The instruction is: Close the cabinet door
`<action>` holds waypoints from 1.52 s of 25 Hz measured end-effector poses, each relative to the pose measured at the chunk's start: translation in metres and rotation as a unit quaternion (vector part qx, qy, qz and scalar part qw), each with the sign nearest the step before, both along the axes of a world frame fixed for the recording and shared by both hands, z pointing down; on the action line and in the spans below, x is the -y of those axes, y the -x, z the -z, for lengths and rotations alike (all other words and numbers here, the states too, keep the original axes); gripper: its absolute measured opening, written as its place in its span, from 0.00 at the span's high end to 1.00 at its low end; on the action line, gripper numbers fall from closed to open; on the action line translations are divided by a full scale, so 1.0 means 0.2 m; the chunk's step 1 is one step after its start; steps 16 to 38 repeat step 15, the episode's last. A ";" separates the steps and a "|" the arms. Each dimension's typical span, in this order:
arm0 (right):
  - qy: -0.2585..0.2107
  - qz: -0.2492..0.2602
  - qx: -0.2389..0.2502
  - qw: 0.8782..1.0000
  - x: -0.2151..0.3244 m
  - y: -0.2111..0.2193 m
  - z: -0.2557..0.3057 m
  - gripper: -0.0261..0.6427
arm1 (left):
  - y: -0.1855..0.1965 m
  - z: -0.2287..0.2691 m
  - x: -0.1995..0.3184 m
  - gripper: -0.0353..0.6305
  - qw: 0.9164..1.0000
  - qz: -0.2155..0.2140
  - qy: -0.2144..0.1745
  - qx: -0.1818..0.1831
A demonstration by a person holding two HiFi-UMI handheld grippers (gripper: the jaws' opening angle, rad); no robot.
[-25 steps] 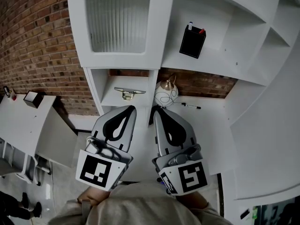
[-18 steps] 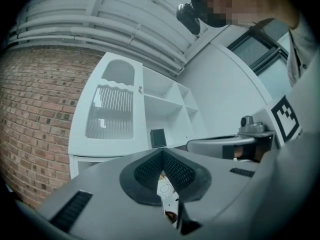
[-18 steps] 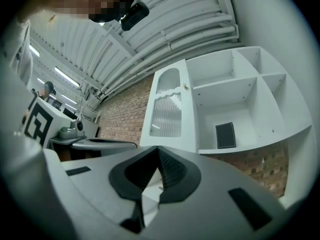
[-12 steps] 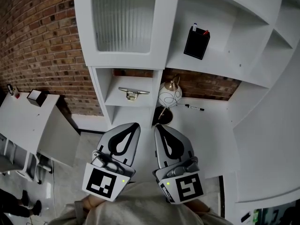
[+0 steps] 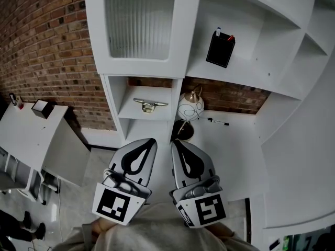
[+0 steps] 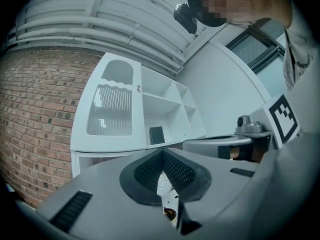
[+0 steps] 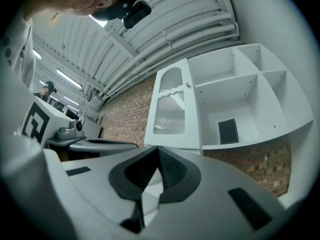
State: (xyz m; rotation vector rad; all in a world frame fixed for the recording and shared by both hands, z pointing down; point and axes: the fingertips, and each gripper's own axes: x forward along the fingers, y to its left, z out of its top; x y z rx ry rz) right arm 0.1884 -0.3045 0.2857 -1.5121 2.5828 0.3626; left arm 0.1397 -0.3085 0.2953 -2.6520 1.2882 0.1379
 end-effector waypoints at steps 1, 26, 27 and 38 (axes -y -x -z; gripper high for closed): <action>0.001 0.001 0.001 1.000 0.00 0.00 0.00 0.93 | 0.00 0.00 0.00 0.94 1.000 0.001 0.001 0.001; 0.006 0.018 0.004 1.000 0.06 0.03 -0.01 0.93 | 0.02 -0.02 0.05 0.94 1.000 0.007 0.008 0.003; 0.006 0.018 0.004 1.000 0.06 0.03 -0.01 0.93 | 0.02 -0.02 0.05 0.94 1.000 0.007 0.008 0.003; 0.006 0.018 0.004 1.000 0.06 0.03 -0.01 0.93 | 0.02 -0.02 0.05 0.94 1.000 0.007 0.008 0.003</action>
